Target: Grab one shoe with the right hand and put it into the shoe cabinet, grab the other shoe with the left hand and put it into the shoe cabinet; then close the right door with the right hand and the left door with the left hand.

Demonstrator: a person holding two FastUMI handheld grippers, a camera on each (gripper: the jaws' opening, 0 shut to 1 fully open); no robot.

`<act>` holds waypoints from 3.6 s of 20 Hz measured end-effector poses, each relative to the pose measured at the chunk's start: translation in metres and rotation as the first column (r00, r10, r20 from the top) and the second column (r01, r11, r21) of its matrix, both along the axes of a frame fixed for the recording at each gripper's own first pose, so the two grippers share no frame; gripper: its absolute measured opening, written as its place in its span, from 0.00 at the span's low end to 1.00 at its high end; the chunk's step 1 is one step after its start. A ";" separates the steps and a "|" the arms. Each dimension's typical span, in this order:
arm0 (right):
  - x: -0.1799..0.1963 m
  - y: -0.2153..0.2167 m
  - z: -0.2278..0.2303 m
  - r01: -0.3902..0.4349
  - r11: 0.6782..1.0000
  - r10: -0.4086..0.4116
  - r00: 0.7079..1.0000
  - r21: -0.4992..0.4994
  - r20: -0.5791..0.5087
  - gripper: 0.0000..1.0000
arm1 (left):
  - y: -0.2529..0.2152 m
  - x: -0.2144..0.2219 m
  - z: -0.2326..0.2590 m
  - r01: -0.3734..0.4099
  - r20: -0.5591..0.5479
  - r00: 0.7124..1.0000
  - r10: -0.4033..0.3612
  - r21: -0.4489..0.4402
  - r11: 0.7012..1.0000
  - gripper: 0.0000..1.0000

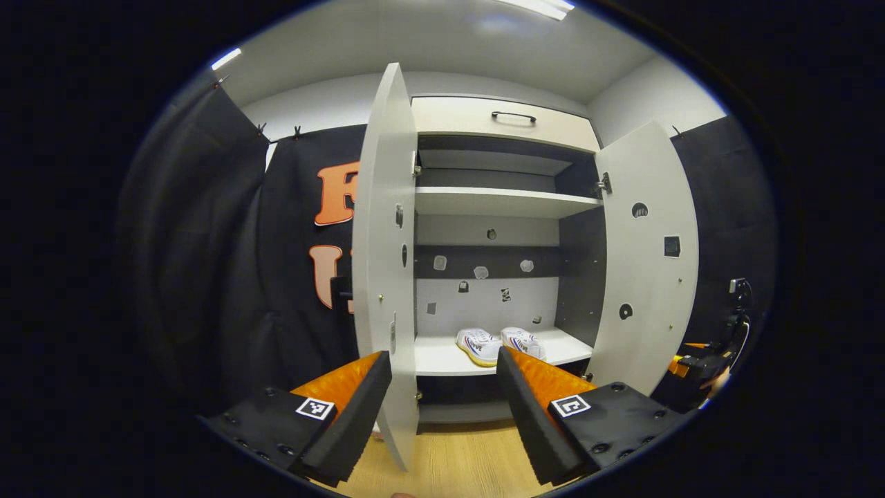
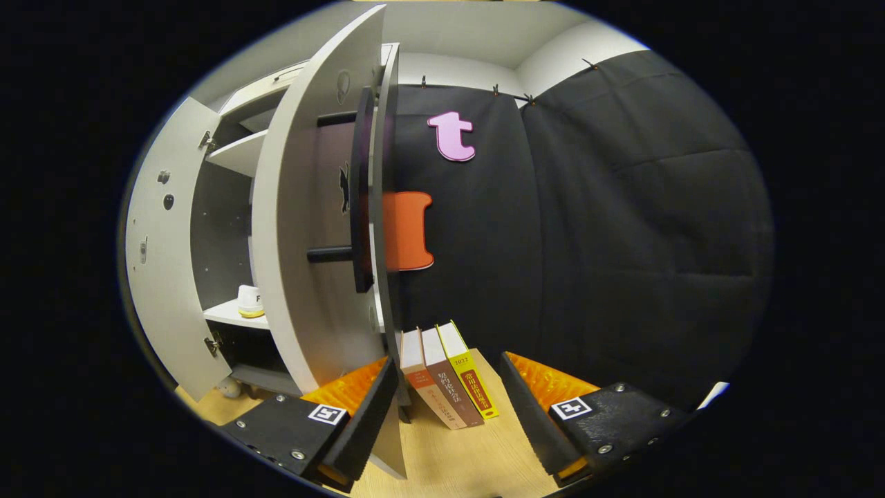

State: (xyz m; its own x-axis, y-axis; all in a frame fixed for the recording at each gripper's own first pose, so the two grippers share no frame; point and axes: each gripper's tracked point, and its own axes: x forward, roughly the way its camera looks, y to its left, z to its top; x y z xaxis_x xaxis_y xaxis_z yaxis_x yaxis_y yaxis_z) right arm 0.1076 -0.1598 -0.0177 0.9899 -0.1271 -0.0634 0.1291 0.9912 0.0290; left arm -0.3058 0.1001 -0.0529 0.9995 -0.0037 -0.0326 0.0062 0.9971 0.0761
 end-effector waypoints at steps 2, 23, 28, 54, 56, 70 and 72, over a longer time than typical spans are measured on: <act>0.000 0.003 0.000 -0.007 1.000 0.007 1.000 0.003 0.002 0.92 | 0.013 -0.011 -0.002 -0.013 0.005 1.000 0.013 -0.020 1.000 0.98; 0.040 0.149 -0.006 -0.217 0.975 0.216 0.976 0.045 0.026 0.89 | 0.069 -0.048 -0.018 -0.166 0.013 0.986 0.167 -0.052 0.985 0.96; 0.066 0.185 -0.009 -0.260 0.964 0.259 0.966 0.061 0.025 0.90 | 0.069 -0.053 -0.019 -0.196 0.010 0.980 0.197 -0.045 0.980 0.96; 0.125 0.237 0.003 -0.186 0.981 0.185 0.982 -0.057 -0.026 0.91 | 0.077 0.024 -0.109 -0.152 -0.120 0.982 0.146 -0.039 0.988 0.95; 0.127 0.239 0.003 -0.178 0.982 0.176 0.984 -0.069 -0.030 0.91 | 0.079 0.029 -0.110 -0.144 -0.122 0.983 0.138 -0.036 0.989 0.94; 0.100 0.217 0.015 -0.112 0.992 0.109 0.993 -0.065 -0.043 0.91 | 0.068 0.039 -0.116 -0.072 -0.130 0.989 0.064 -0.054 0.996 0.95; 0.083 0.205 0.026 -0.098 0.992 0.096 0.995 -0.081 -0.028 0.91 | 0.062 0.040 -0.115 -0.062 -0.130 0.990 0.054 -0.056 0.997 0.92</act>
